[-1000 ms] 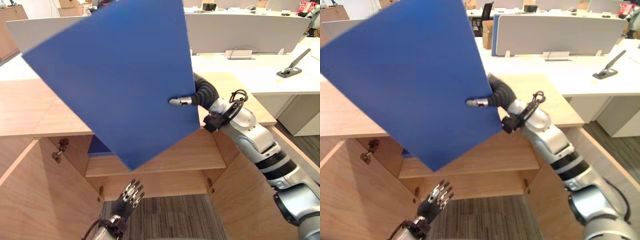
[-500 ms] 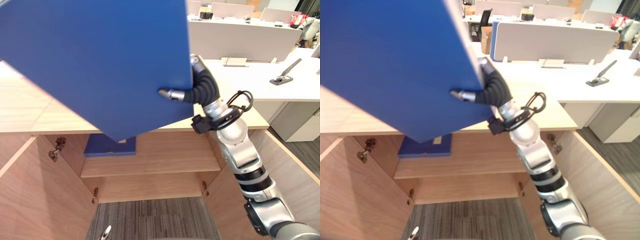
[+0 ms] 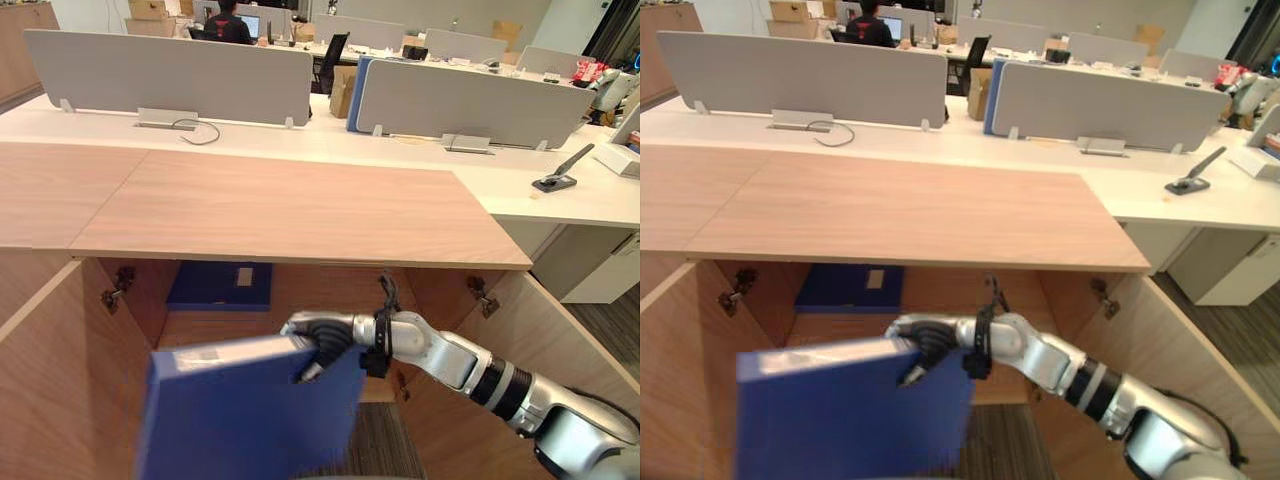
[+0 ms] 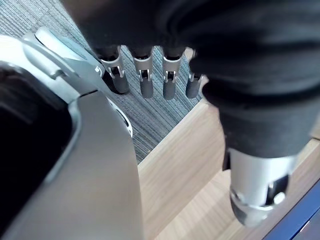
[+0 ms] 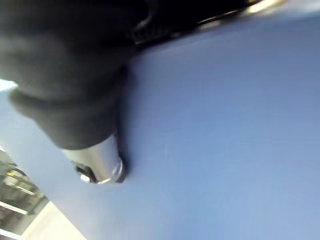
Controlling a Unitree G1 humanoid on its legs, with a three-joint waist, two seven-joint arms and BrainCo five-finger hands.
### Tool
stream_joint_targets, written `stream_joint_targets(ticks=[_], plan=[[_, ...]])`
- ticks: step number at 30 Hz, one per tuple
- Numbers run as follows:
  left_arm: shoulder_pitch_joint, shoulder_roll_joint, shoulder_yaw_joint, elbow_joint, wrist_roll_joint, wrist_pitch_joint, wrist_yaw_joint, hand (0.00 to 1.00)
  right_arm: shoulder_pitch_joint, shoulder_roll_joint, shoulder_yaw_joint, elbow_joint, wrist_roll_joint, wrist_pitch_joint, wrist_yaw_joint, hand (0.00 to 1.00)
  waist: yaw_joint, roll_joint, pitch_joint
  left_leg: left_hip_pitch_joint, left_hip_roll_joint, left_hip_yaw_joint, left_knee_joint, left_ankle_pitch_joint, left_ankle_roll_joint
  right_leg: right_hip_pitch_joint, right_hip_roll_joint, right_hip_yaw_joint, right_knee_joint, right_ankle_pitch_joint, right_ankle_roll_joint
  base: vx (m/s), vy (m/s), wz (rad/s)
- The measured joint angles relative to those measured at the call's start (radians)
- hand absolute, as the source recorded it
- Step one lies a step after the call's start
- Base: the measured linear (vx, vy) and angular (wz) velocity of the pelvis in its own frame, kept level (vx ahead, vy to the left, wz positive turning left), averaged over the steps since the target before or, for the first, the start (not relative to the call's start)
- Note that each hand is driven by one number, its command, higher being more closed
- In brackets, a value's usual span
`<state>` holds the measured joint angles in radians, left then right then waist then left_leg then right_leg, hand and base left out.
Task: Walk over to the cabinet, pick up the folder, carry it to the office cabinet, place the folder inside the office cabinet, then close the office cabinet door
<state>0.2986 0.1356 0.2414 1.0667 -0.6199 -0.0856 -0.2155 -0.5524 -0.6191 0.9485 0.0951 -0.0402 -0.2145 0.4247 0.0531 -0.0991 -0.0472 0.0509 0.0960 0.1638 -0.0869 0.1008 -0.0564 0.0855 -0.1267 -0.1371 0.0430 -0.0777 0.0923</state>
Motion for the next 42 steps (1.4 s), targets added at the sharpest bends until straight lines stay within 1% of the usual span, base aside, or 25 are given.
stream_joint_targets(ticks=[5, 7, 10, 12, 13, 14, 15, 16, 18, 19, 20, 22, 23, 25, 26, 28, 29, 31, 34, 35, 38, 39, 40, 41, 42], plan=[[-0.034, 0.006, -0.024, 0.026, 0.012, 0.0, 0.001, 0.0, 0.001, 0.005, -0.001, 0.237, -0.107, 0.002, 0.001, 1.0, 0.015, 0.012, 0.041, -0.003, -0.003, -0.024, 0.0, 0.0, 0.0, 0.0, -0.001, -0.009, -0.003, 0.0, 0.0, 0.0, 0.003, 0.02], [-0.043, 0.007, -0.042, 0.025, 0.033, 0.0, 0.001, 0.0, 0.012, 0.019, -0.009, 0.355, -0.181, 0.004, -0.006, 1.0, 0.016, 0.026, 0.051, -0.012, -0.006, -0.061, 0.001, 0.0, 0.001, 0.001, -0.003, -0.024, -0.004, 0.001, 0.001, 0.02, -0.002, 0.16], [-0.046, 0.006, -0.064, 0.025, 0.038, -0.001, 0.003, 0.0, 0.026, 0.055, -0.028, 0.486, -0.228, 0.019, -0.025, 1.0, 0.021, 0.042, 0.065, -0.013, -0.006, -0.065, 0.001, 0.001, 0.001, 0.002, -0.002, -0.026, -0.004, 0.001, 0.001, 0.01, 0.001, 0.04], [-0.05, 0.006, -0.085, 0.025, 0.04, -0.001, 0.005, 0.0, 0.051, 0.112, -0.122, 0.614, -0.258, 0.029, -0.046, 1.0, 0.024, 0.056, 0.077, -0.012, -0.006, -0.07, 0.001, 0.001, 0.002, 0.004, -0.002, -0.027, -0.004, 0.001, 0.001, 0.0, 0.0, 0.0], [-0.053, 0.006, -0.098, 0.024, 0.041, -0.002, 0.01, 0.0, 0.066, 0.16, -0.227, 0.702, -0.249, 0.047, -0.062, 1.0, 0.024, 0.064, 0.083, -0.012, -0.006, -0.073, 0.001, 0.001, 0.002, 0.005, -0.002, -0.028, -0.004, 0.001, 0.001, -0.01, 0.01, 0.03], [-0.056, 0.006, -0.106, 0.024, 0.044, -0.002, 0.014, 0.0, 0.071, 0.208, -0.351, 0.787, -0.207, 0.077, -0.089, 1.0, 0.025, 0.071, 0.09, -0.012, -0.006, -0.076, 0.001, 0.001, 0.002, 0.007, -0.002, -0.03, -0.003, 0.001, 0.001, -0.02, 0.012, 0.05], [-0.059, 0.005, -0.109, 0.024, 0.044, -0.003, 0.014, 0.0, 0.071, 0.228, -0.414, 0.825, -0.161, 0.093, -0.109, 1.0, 0.026, 0.074, 0.092, -0.012, -0.007, -0.079, 0.0, 0.002, 0.003, 0.007, -0.002, -0.032, -0.003, 0.001, 0.001, -0.02, 0.007, 0.08], [-0.062, 0.005, -0.113, 0.023, 0.043, -0.003, 0.016, 0.0, 0.071, 0.252, -0.504, 0.874, -0.056, 0.118, -0.147, 1.0, 0.028, 0.077, 0.095, -0.012, -0.008, -0.087, 0.0, 0.002, 0.003, 0.009, -0.002, -0.037, -0.003, 0.001, 0.001, -0.02, 0.007, 0.12], [-0.063, 0.004, -0.121, 0.023, 0.04, -0.006, 0.026, 0.0, 0.054, 0.304, -0.696, 0.965, 0.226, 0.149, -0.245, 1.0, 0.037, 0.081, 0.098, -0.012, -0.009, -0.1, 0.0, 0.003, 0.003, 0.016, -0.003, -0.048, -0.004, 0.001, 0.001, -0.02, 0.006, 0.13], [-0.063, 0.003, -0.121, 0.023, 0.039, -0.006, 0.028, 0.0, 0.042, 0.313, -0.733, 0.985, 0.284, 0.152, -0.266, 1.0, 0.04, 0.082, 0.099, -0.012, -0.009, -0.101, 0.0, 0.003, 0.004, 0.017, -0.003, -0.049, -0.004, 0.001, 0.001, -0.01, 0.008, 0.06], [-0.063, 0.001, -0.121, 0.023, 0.039, -0.006, 0.034, 0.0, 0.017, 0.319, -0.777, 1.014, 0.397, 0.155, -0.297, 1.0, 0.045, 0.084, 0.102, -0.012, -0.01, -0.103, 0.0, 0.004, 0.005, 0.017, -0.003, -0.05, -0.004, 0.001, 0.001, -0.02, 0.01, 0.04], [-0.063, -0.004, -0.12, 0.022, 0.038, -0.006, 0.041, 0.0, -0.03, 0.321, -0.847, 1.057, 0.545, 0.165, -0.333, 1.0, 0.049, 0.09, 0.112, -0.012, -0.013, -0.111, 0.0, 0.005, 0.006, 0.022, -0.005, -0.055, -0.005, 0.001, 0.001, -0.02, 0.013, 0.07], [-0.063, -0.005, -0.12, 0.022, 0.037, -0.006, 0.043, 0.0, -0.042, 0.321, -0.865, 1.064, 0.584, 0.17, -0.341, 1.0, 0.05, 0.091, 0.115, -0.012, -0.014, -0.114, 0.0, 0.005, 0.006, 0.024, -0.006, -0.059, -0.006, 0.001, 0.001, -0.01, 0.011, 0.11], [-0.063, -0.006, -0.119, 0.021, 0.033, -0.002, 0.051, 0.0, -0.083, 0.334, -0.971, 1.103, 0.747, 0.184, -0.372, 1.0, 0.05, 0.092, 0.123, -0.012, -0.019, -0.127, 0.0, 0.006, 0.007, 0.038, -0.008, -0.076, -0.017, 0.001, 0.001, 0.0, 0.006, 0.18], [-0.063, -0.006, -0.119, 0.02, 0.031, -0.002, 0.052, 0.0, -0.089, 0.338, -0.997, 1.109, 0.791, 0.184, -0.378, 1.0, 0.051, 0.092, 0.123, -0.013, -0.02, -0.131, 0.0, 0.006, 0.007, 0.04, -0.009, -0.079, -0.02, 0.001, 0.001, 0.02, 0.005, 0.15], [-0.061, -0.01, -0.118, 0.001, 0.028, 0.002, 0.059, 0.0, -0.118, 0.362, -1.1, 1.118, 0.966, 0.181, -0.398, 1.0, 0.057, 0.094, 0.132, -0.015, -0.023, -0.134, 0.0, 0.005, 0.007, 0.042, -0.01, -0.082, -0.025, 0.001, 0.001, 0.02, 0.008, 0.06], [-0.062, -0.011, -0.118, -0.004, 0.026, 0.002, 0.059, 0.0, -0.126, 0.368, -1.125, 1.118, 1.016, 0.177, -0.4, 1.0, 0.057, 0.096, 0.137, -0.015, -0.024, -0.136, 0.0, 0.005, 0.007, 0.044, -0.011, -0.083, -0.026, 0.001, 0.001, 0.02, 0.007, 0.08], [-0.064, -0.013, -0.118, -0.024, 0.019, 0.006, 0.062, 0.0, -0.145, 0.388, -1.208, 1.118, 1.207, 0.132, -0.425, 1.0, 0.057, 0.096, 0.15, -0.019, -0.029, -0.154, 0.0, 0.005, 0.007, 0.056, -0.013, -0.104, -0.036, 0.001, 0.001, 0.02, 0.001, 0.2], [-0.062, -0.016, -0.12, -0.04, 0.009, 0.01, 0.071, 0.0, -0.148, 0.396, -1.267, 1.118, 1.317, 0.079, -0.468, 1.0, 0.065, 0.096, 0.155, -0.03, -0.036, -0.171, 0.0, 0.005, 0.007, 0.06, -0.018, -0.115, -0.045, 0.001, 0.001, 0.03, 0.008, 0.2], [-0.062, -0.016, -0.12, -0.042, 0.005, 0.01, 0.073, 0.0, -0.149, 0.401, -1.287, 1.118, 1.332, 0.071, -0.474, 1.0, 0.066, 0.096, 0.156, -0.033, -0.038, -0.173, 0.0, 0.005, 0.007, 0.06, -0.02, -0.119, -0.047, 0.001, 0.001, 0.03, 0.017, 0.15], [-0.059, -0.02, -0.119, -0.064, -0.013, 0.014, 0.081, 0.0, -0.153, 0.432, -1.409, 1.118, 1.431, 0.028, -0.5, 1.0, 0.074, 0.096, 0.172, -0.038, -0.055, -0.191, 0.003, 0.001, 0.013, 0.07, -0.034, -0.137, -0.048, 0.001, 0.001, 0.03, 0.031, 0.2], [-0.058, -0.021, -0.119, -0.066, -0.014, 0.014, 0.082, 0.0, -0.154, 0.436, -1.433, 1.115, 1.44, 0.02, -0.505, 1.0, 0.075, 0.096, 0.173, -0.05, -0.06, -0.196, 0.015, -0.004, 0.018, 0.071, -0.038, -0.14, -0.047, 0.001, 0.001, 0.03, 0.04, 0.2], [-0.058, -0.022, -0.117, -0.073, -0.014, 0.015, 0.083, 0.0, -0.159, 0.439, -1.452, 1.111, 1.449, 0.01, -0.508, 1.0, 0.076, 0.095, 0.178, -0.068, -0.066, -0.202, 0.04, -0.016, 0.027, 0.07, -0.043, -0.144, -0.043, 0.001, 0.0, 0.03, 0.05, 0.28], [-0.058, -0.028, -0.112, -0.092, -0.014, 0.017, 0.089, 0.0, -0.177, 0.444, -1.504, 1.099, 1.478, -0.009, -0.519, 1.0, 0.076, 0.102, 0.194, -0.114, -0.075, -0.217, 0.129, -0.056, 0.029, 0.066, -0.051, -0.155, -0.027, 0.002, 0.002, 0.01, 0.087, 0.36], [-0.054, -0.042, -0.098, -0.113, -0.015, 0.017, 0.096, 0.0, -0.19, 0.452, -1.548, 1.064, 1.499, -0.029, -0.54, 1.0, 0.082, 0.119, 0.209, -0.165, -0.075, -0.229, 0.246, -0.115, 0.036, 0.067, -0.051, -0.162, -0.003, 0.002, 0.002, -0.01, 0.102, 0.34]])
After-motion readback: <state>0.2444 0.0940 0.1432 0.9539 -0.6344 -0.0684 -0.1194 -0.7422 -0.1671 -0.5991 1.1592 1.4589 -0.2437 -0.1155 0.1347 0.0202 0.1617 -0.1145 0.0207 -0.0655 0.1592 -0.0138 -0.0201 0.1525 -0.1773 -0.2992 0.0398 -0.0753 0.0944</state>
